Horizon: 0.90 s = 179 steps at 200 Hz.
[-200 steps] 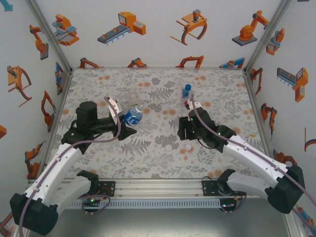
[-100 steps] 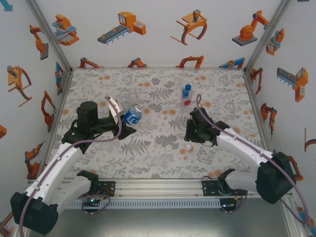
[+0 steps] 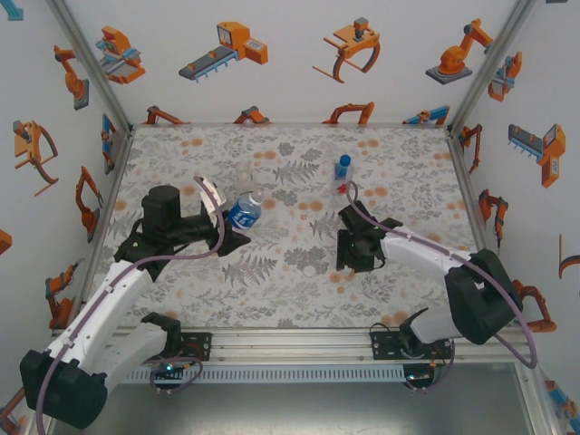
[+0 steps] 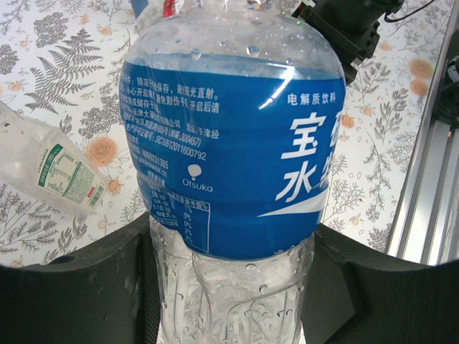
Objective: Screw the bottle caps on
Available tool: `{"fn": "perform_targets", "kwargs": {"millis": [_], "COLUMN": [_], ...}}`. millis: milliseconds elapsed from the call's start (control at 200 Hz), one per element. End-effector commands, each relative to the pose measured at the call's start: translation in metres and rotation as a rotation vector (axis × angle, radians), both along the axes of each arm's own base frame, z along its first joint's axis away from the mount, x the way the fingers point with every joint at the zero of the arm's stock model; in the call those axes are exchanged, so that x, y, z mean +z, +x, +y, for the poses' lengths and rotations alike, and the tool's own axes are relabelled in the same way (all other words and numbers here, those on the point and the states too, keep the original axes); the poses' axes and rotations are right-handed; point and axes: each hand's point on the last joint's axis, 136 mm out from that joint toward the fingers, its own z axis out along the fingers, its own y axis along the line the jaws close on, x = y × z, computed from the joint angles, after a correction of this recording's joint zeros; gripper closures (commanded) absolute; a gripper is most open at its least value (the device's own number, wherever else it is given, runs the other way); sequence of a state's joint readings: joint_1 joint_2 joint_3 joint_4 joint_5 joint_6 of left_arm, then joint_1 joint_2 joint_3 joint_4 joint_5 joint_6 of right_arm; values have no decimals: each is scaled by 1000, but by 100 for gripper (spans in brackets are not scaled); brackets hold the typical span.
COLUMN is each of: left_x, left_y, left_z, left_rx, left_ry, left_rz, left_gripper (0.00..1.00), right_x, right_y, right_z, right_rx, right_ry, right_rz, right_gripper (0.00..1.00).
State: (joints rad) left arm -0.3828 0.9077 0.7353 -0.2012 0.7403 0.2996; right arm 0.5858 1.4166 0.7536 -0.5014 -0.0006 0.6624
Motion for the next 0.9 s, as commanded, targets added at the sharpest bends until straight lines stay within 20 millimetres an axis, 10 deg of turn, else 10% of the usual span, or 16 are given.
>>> {"fn": "perform_targets", "kwargs": {"millis": [0,461,891], "left_x": [12,11,9], "left_y": [2,3,2], "left_z": [-1,-2,-2], "left_rx": [-8,-11,-12], "left_ry": [-17,-14,-9], "left_rz": [-36,-23,-9], "left_gripper": [100,100,100], "right_x": [-7,0,17], "right_y": [-4,14,70], "right_z": [-3,6,72], "right_rx": [-11,32,155], "right_ry": [-18,-49,-24], "right_rz": [33,-6,-41], "right_gripper": [52,65,66]}}
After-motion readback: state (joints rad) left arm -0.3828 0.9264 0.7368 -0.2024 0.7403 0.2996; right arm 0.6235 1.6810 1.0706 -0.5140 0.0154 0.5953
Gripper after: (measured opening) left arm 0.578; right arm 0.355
